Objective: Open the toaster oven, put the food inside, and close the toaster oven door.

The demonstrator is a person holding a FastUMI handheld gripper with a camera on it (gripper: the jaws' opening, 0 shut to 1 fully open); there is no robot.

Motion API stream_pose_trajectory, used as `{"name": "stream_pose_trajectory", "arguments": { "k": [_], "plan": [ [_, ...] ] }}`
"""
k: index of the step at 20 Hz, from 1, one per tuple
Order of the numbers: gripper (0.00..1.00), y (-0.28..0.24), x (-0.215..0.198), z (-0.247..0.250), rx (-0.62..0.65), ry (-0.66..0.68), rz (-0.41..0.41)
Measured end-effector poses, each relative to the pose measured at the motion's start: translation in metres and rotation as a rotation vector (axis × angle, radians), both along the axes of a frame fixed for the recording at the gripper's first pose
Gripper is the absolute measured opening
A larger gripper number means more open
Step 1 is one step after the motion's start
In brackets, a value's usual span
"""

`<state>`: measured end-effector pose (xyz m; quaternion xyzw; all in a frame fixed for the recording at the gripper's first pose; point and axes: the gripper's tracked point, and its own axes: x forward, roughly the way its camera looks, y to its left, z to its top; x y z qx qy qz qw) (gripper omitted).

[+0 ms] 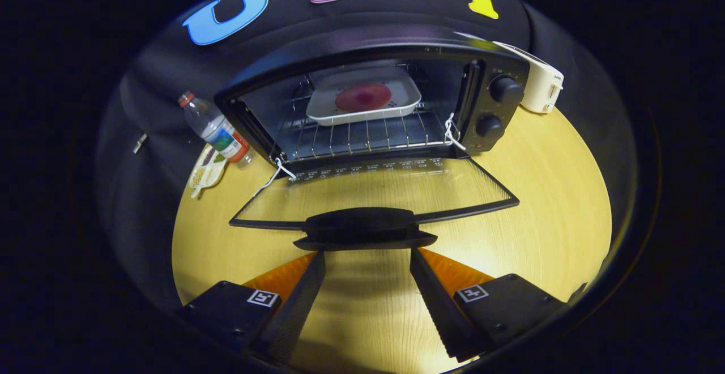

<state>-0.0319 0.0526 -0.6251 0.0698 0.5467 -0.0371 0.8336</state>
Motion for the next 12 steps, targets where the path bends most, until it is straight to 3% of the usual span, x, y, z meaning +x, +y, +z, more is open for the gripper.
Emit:
{"name": "stream_pose_trajectory", "arguments": {
  "k": [5,12],
  "plan": [
    [0.98,0.005,0.024,0.036,0.07,-0.144,-0.015],
    [0.99,0.002,0.017,0.062,0.102,-0.207,-0.006]
  ]
}}
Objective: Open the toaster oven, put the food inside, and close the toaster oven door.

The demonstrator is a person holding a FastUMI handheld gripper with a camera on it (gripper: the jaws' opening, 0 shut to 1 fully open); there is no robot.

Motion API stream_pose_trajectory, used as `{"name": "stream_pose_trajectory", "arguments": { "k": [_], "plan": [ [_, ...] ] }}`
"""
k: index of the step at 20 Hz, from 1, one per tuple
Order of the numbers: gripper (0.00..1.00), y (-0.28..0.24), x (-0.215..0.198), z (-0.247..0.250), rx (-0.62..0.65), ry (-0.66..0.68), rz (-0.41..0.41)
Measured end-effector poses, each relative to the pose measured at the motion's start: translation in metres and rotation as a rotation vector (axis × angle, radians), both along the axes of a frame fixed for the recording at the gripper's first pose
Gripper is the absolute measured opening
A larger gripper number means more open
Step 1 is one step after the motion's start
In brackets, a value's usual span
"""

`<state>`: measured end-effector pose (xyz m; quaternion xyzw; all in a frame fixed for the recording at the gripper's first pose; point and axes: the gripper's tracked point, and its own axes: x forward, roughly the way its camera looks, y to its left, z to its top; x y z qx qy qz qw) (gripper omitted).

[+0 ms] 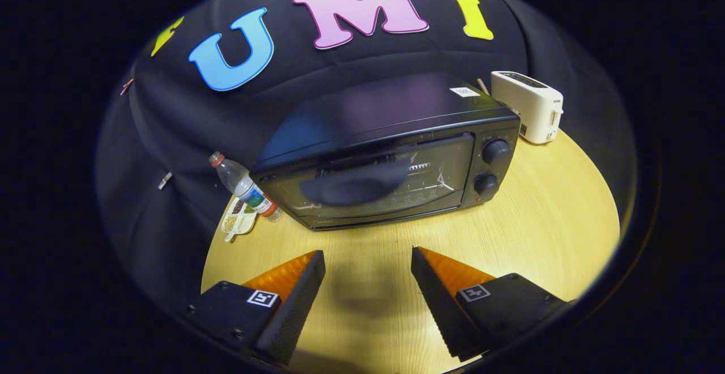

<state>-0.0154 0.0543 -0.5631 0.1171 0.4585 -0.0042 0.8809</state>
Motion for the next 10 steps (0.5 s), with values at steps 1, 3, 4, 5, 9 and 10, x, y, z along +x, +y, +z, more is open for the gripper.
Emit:
{"name": "stream_pose_trajectory", "arguments": {
  "k": [1,3,4,5,9,10],
  "plan": [
    [0.99,-0.001,0.0,0.003,0.008,-0.006,0.0],
    [0.99,-0.006,0.004,0.014,0.03,-0.031,-0.002],
    [0.99,-0.011,0.006,0.023,0.039,-0.053,-0.005],
    [0.99,-0.017,0.009,0.035,0.044,-0.076,-0.008],
    [0.99,-0.052,0.013,0.107,0.024,-0.226,0.011],
    [0.99,-0.066,0.012,0.128,-0.001,-0.266,0.012]
  ]
}}
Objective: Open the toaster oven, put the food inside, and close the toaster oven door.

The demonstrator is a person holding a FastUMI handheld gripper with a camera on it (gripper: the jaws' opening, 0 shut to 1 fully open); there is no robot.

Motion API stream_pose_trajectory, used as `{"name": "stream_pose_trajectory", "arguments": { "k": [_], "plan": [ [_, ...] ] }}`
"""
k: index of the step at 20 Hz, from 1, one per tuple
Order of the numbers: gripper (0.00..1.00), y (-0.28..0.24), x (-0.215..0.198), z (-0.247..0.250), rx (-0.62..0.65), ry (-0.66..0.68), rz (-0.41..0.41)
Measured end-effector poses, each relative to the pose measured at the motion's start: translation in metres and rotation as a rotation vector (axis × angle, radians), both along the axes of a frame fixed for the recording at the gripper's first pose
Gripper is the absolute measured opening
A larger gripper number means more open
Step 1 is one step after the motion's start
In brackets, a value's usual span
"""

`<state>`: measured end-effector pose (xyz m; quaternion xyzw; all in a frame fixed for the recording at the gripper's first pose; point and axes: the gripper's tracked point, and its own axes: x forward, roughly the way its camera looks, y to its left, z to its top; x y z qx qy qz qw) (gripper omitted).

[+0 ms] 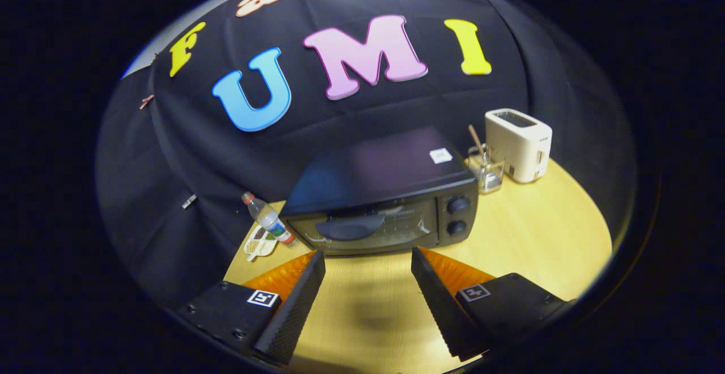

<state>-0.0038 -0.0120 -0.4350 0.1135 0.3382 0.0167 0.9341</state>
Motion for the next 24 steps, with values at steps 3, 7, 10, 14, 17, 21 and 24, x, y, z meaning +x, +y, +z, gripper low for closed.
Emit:
{"name": "stream_pose_trajectory", "arguments": {
  "k": [3,7,10,14,17,21,24],
  "plan": [
    [0.99,-0.034,0.001,0.075,-0.03,-0.124,-0.029],
    [0.98,-0.059,0.008,0.189,-0.111,-0.337,-0.005],
    [0.98,-0.056,0.0,0.259,-0.159,-0.43,0.016],
    [0.98,-0.053,-0.009,0.342,-0.198,-0.569,0.0],
    [0.98,-0.04,-0.023,0.385,-0.194,-0.635,0.012],
    [0.98,-0.042,-0.04,0.41,-0.204,-0.648,0.008],
    [0.97,-0.046,-0.051,0.415,-0.231,-0.645,-0.007]
  ]
}}
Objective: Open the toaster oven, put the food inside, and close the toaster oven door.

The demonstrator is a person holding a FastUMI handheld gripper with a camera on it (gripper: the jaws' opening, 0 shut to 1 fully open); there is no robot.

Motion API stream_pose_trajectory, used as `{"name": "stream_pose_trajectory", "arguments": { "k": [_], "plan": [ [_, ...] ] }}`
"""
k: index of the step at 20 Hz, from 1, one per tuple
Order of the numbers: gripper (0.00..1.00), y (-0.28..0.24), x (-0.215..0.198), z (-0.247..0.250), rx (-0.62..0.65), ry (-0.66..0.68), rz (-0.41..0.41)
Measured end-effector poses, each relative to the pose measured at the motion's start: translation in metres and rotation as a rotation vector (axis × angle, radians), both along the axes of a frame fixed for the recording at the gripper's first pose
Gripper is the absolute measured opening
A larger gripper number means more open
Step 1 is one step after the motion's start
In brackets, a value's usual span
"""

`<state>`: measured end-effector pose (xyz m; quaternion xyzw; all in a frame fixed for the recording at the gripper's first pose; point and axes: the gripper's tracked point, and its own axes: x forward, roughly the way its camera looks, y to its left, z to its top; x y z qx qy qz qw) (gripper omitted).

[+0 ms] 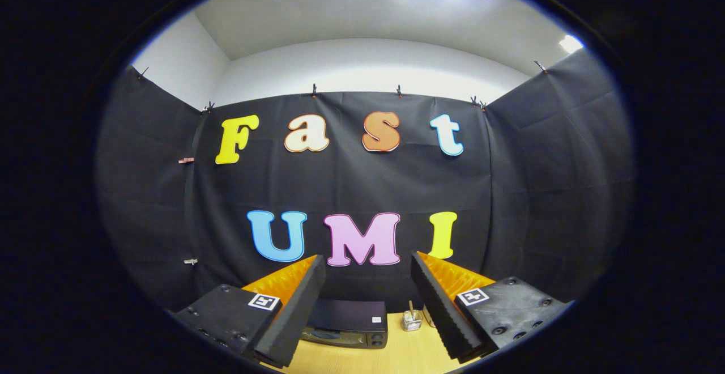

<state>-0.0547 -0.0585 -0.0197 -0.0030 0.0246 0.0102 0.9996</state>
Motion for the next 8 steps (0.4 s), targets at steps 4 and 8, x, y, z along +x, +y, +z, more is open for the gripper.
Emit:
{"name": "stream_pose_trajectory", "arguments": {
  "k": [4,8],
  "plan": [
    [0.97,-0.0017,0.0026,0.0066,0.02,-0.006,0.002],
    [0.97,0.0037,0.0046,0.0098,0.019,-0.012,0.024]
  ]
}}
